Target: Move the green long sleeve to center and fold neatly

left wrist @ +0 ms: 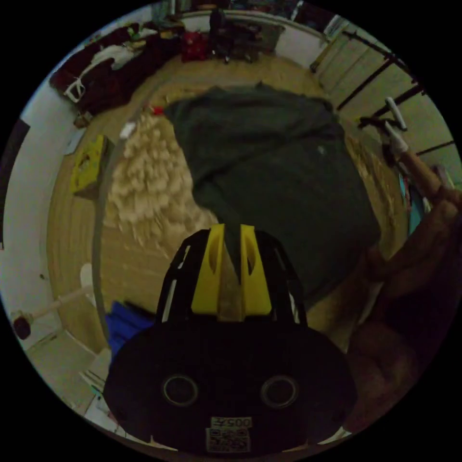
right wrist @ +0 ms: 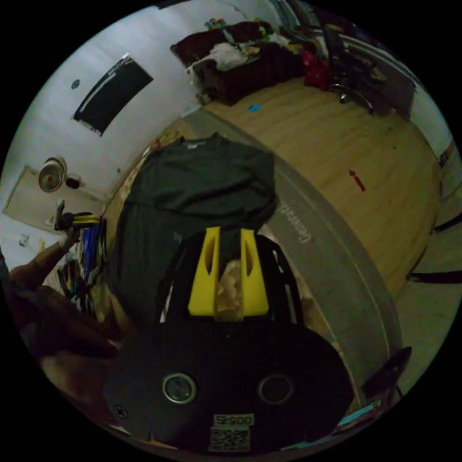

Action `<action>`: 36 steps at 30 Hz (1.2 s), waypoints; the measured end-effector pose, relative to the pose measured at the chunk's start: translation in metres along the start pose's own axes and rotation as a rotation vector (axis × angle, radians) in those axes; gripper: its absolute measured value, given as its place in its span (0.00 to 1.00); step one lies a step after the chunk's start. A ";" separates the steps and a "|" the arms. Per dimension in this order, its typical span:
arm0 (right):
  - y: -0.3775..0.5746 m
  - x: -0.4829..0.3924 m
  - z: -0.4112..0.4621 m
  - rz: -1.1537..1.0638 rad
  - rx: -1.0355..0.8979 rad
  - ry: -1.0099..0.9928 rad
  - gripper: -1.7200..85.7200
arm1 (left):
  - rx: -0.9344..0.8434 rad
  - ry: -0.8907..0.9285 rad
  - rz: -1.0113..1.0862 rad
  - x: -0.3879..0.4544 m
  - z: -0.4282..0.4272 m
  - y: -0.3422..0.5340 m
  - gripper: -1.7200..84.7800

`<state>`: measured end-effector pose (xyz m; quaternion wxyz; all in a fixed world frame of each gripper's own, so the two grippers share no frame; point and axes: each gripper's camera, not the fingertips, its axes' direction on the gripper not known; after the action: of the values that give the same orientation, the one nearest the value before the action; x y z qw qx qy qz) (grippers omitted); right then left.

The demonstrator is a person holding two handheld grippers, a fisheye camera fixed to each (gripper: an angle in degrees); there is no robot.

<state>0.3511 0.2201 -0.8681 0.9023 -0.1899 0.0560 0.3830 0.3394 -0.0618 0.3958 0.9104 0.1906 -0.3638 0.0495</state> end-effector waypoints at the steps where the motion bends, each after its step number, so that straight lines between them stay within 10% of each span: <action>1: 0.013 -0.003 0.007 -0.007 -0.072 -0.045 0.07 | -0.031 0.019 -0.017 0.003 0.008 0.013 0.10; 17: 0.222 -0.013 0.052 0.231 -0.315 -0.114 0.08 | -0.335 0.095 -0.121 0.002 0.106 0.141 0.08; 36: 0.230 0.014 0.018 0.154 -0.282 -0.351 0.00 | -0.104 0.351 -0.156 -0.074 0.033 0.201 0.07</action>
<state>0.1961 0.3829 -0.9239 0.8308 -0.2399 -0.1414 0.4819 0.2180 0.1142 0.4300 0.9695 0.1593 -0.1859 -0.0075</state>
